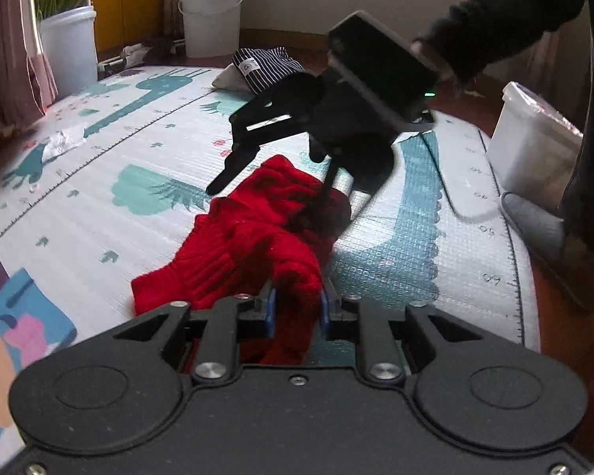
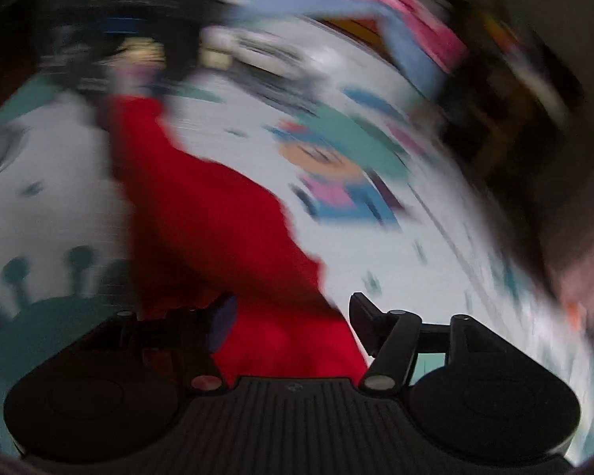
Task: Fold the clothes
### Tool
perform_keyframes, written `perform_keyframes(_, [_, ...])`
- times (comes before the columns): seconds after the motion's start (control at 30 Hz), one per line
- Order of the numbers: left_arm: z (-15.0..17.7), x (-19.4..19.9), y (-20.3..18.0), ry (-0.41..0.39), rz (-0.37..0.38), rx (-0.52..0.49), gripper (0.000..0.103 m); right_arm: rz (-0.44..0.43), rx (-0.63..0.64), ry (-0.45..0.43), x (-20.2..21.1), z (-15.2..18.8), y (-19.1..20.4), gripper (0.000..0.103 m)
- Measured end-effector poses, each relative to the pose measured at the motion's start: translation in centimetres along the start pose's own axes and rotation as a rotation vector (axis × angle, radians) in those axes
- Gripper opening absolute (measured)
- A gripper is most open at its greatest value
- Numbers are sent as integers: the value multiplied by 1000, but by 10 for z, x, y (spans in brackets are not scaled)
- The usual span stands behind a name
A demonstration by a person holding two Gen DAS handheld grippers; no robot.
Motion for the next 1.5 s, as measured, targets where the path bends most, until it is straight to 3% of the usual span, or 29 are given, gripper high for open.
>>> perform_keyframes(0.1, [-2,-6,-12,6,-18,-68,18,-37,95,-18,-8,-17,9,68])
perform_keyframes(0.2, [-4,-8,-17,-16,-53,-113,18,-157,92,9,-22,-25,15,63])
perform_keyframes(0.3, [-2,-9,-16,-33,-147,-184,18,-292,55,57,-33,-27,22,28])
perform_keyframes(0.33, [1,-10,-16,-38,-178,-205,22,-314,46,63,-35,-28,22,27])
perform_keyframes(0.4, [6,-8,-14,-54,-236,-234,42,-331,35,63,-36,-30,20,26])
perform_keyframes(0.43, [7,-7,-13,-62,-254,-239,59,-338,38,64,-36,-31,19,26])
perform_keyframes(0.6, [11,-8,-4,-79,-272,-261,63,-340,115,71,-36,-31,26,26])
perform_keyframes(0.77, [25,-36,-11,16,-226,-453,64,-339,168,61,-33,-29,34,26])
perform_keyframes(0.8, [26,-38,-12,31,-213,-478,64,-342,188,62,-32,-28,37,26])
perform_keyframes(0.83, [24,-37,-14,38,-195,-467,54,-346,200,63,-31,-28,40,26])
perform_keyframes(0.87, [21,-34,-14,44,-176,-438,32,-346,210,61,-31,-28,41,26])
perform_keyframes(0.9, [18,-31,-15,51,-158,-409,24,-346,219,59,-31,-28,42,26])
perform_keyframes(1.07, [17,-25,-32,157,-140,-428,18,-333,179,40,-29,-30,40,26])
perform_keyframes(1.13, [14,-24,-25,161,-135,-324,17,-320,164,46,-30,-30,39,29])
perform_keyframes(1.17, [11,-24,-17,155,-113,-221,17,-309,145,52,-30,-29,38,32])
perform_keyframes(1.23, [8,-22,9,114,-49,42,17,-282,76,67,-29,-26,28,47])
perform_keyframes(1.37, [23,-18,77,21,125,578,17,-229,-179,80,-25,-9,-10,51])
perform_keyframes(1.5, [68,-32,143,-34,217,1021,17,-159,-408,88,-23,16,-47,56])
Point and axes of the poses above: each gripper's, at about its wrist camera, not at the fingertips, and x roughly against the way its jaws point, y to its left, z to its underside, the point moved 8 cm from there along -x, roughly the way its jaws point
